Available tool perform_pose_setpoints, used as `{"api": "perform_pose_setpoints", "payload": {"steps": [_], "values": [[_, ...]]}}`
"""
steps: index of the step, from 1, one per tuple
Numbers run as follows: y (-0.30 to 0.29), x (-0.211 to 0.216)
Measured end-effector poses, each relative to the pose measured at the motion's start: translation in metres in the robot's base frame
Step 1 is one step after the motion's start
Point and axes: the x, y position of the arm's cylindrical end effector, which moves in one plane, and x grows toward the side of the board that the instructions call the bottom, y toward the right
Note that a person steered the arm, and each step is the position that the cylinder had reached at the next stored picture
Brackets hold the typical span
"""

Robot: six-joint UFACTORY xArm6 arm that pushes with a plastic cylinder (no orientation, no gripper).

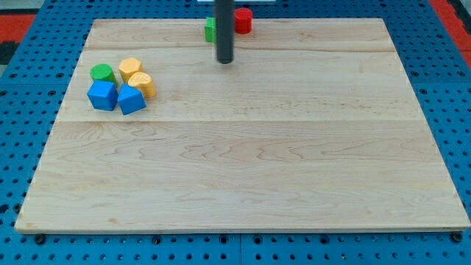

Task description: Separate the group of block

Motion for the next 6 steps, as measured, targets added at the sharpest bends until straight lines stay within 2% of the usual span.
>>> {"api": "perform_pose_setpoints", "payload": {"steps": [2,3,4,6], "values": [[-0.166,-0.022],[-0.247,-0.01],[-0.25,0.023],[-0.13,0.056]]}}
